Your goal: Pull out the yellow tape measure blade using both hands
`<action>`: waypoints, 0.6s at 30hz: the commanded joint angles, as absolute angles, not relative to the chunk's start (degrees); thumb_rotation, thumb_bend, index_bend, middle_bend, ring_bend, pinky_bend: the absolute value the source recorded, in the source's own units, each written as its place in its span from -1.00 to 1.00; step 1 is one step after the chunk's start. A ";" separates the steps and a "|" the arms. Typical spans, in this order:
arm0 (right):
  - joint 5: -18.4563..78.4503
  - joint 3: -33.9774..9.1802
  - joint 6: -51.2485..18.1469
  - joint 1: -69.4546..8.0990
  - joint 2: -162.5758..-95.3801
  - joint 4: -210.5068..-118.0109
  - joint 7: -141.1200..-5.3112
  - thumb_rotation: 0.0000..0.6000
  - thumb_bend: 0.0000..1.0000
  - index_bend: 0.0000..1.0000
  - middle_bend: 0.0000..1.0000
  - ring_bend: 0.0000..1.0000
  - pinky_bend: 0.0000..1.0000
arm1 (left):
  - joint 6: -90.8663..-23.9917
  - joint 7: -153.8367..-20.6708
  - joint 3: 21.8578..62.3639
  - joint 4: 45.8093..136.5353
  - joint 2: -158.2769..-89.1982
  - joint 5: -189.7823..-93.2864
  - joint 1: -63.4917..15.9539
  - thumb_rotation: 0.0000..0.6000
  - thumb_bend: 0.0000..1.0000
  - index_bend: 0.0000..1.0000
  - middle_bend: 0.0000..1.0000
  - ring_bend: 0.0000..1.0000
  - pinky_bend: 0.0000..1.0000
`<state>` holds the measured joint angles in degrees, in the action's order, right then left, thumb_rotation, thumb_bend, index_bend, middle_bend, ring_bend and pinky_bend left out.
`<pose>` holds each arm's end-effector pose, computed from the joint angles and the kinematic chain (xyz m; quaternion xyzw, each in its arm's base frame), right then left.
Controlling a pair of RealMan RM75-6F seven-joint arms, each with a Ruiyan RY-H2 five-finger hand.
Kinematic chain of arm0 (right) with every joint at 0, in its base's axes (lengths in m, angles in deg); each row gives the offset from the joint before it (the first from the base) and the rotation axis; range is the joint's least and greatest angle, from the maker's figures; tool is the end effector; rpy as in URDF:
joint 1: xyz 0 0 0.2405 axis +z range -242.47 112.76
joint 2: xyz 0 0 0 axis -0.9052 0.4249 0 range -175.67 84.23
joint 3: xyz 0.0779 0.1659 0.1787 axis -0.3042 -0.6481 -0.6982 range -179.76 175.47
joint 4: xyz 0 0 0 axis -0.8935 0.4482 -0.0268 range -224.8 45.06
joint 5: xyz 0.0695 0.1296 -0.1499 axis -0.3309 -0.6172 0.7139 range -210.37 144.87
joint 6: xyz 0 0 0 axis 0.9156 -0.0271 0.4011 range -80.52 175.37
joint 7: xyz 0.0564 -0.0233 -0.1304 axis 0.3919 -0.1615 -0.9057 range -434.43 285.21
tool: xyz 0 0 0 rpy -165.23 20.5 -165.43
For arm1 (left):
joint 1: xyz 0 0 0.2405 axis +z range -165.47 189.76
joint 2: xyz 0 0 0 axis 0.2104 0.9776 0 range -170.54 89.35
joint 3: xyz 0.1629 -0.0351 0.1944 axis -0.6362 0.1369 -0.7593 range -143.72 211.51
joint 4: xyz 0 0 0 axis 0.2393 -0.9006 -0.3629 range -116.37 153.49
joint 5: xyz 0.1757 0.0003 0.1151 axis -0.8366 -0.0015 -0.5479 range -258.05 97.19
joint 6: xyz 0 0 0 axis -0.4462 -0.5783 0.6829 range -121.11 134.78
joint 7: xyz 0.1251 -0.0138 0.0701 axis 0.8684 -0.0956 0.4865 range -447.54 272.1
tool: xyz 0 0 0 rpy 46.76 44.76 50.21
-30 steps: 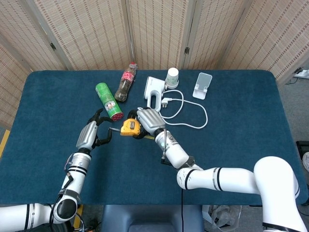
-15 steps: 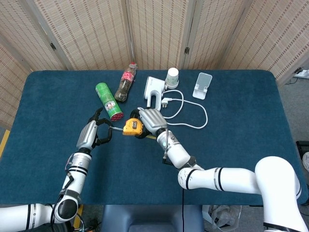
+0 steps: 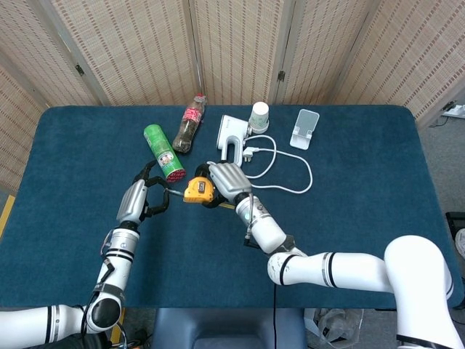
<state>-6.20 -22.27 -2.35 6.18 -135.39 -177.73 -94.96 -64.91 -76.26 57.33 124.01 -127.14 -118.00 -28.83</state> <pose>0.0216 -0.3956 -0.0213 0.6970 -0.4944 0.4166 0.3101 -0.1086 0.3404 0.0396 -0.4684 -0.6135 -0.4994 0.3935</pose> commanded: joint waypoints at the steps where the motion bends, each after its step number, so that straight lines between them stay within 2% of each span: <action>1: -6.05 -22.24 -2.31 5.99 -135.14 -177.91 -94.86 1.00 -0.54 0.07 0.00 0.09 -0.65 | -65.06 -76.46 57.41 123.43 -127.42 -118.31 -28.71 1.00 0.15 0.32 -0.83 -1.00 -0.99; 18: -2.91 -20.02 -2.93 1.64 -129.17 -182.39 -93.83 1.00 -0.55 0.07 0.00 0.09 -0.65 | -65.43 -78.16 56.87 119.12 -126.26 -120.98 -26.03 1.00 0.15 0.32 -0.83 -0.99 -0.99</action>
